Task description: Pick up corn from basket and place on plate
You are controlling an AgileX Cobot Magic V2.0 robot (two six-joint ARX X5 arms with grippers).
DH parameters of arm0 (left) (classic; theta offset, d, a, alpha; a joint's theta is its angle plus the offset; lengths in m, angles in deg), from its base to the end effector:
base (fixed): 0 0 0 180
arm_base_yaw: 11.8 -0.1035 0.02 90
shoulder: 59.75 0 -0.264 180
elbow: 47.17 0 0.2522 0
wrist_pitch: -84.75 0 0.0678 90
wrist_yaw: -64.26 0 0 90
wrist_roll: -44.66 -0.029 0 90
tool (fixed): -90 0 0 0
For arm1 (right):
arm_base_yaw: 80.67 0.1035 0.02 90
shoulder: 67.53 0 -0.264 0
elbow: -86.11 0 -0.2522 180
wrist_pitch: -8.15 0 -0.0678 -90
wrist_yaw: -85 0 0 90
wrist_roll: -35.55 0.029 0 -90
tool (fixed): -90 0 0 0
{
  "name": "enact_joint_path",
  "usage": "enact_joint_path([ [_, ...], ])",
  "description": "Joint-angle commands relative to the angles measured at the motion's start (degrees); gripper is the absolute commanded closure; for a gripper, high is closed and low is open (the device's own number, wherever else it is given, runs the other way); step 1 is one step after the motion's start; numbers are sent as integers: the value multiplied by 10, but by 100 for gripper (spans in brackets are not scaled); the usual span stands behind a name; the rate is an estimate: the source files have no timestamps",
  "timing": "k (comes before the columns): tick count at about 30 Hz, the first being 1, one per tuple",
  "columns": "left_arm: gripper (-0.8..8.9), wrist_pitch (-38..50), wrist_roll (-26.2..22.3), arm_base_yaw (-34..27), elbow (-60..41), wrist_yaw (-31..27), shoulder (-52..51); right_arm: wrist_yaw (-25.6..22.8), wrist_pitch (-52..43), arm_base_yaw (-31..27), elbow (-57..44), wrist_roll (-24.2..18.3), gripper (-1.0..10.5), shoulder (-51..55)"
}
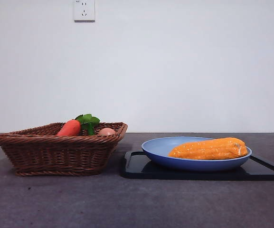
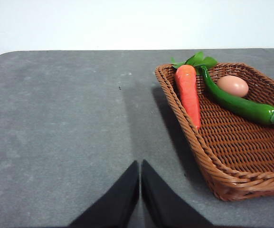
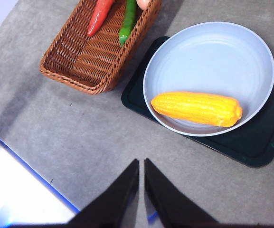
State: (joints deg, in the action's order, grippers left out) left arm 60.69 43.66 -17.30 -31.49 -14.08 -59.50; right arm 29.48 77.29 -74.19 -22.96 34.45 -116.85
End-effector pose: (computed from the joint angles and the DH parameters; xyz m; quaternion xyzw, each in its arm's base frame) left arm 0.0944 0.0032 0.1573 -0.0025 0.0739 -0.0542 0.9958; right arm 0.1415 0.0326 0.3289 0.0893 0.3879 0.3240 0.8583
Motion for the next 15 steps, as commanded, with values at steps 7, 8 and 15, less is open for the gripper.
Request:
enact_joint_path([
  [7, 806, -17, 6, -2, -8, -1, -1, 0, -5, 1, 10, -5, 943, -4],
  [8, 806, -18, 6, -2, -8, -1, -1, 0, -5, 1, 10, -5, 943, -4],
  [15, 806, -17, 6, -2, -8, -1, -1, 0, -5, 1, 10, -5, 943, -4],
])
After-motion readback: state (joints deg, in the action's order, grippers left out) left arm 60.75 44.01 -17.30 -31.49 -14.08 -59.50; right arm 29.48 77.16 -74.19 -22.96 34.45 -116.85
